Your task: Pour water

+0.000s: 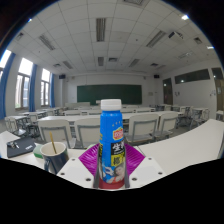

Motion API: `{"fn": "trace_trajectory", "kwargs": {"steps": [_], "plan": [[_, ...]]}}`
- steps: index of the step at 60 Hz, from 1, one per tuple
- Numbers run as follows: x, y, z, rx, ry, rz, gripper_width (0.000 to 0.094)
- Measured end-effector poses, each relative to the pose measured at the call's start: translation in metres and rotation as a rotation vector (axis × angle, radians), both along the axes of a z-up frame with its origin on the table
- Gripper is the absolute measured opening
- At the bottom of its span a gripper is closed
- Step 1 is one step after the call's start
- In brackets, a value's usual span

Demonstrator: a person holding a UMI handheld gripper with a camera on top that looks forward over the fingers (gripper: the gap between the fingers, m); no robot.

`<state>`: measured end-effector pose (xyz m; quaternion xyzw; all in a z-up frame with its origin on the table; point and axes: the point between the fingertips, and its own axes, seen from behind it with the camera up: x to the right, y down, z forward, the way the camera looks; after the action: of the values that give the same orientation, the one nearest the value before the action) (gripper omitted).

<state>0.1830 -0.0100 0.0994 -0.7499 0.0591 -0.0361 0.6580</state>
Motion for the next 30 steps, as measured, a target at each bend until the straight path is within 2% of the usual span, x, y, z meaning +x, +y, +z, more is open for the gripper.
{"fn": "trace_trajectory", "kwargs": {"steps": [5, 9, 11, 15, 16, 19, 25, 30], "plan": [[0.006, -0.026, 0.007, -0.017, 0.01, 0.003, 0.0343], [0.006, -0.015, 0.008, -0.024, -0.019, 0.006, 0.037], [0.007, -0.017, 0.01, -0.031, -0.023, 0.007, 0.0517], [0.011, -0.044, 0.013, -0.071, -0.011, 0.019, 0.0639], [0.004, -0.03, 0.007, -0.091, -0.008, 0.018, 0.0697], [0.005, -0.041, 0.006, -0.128, 0.017, 0.016, 0.0867], [0.009, -0.089, 0.029, -0.1, 0.031, -0.005, 0.0848], [-0.009, -0.1, 0.031, -0.094, 0.01, -0.008, 0.085]]}}
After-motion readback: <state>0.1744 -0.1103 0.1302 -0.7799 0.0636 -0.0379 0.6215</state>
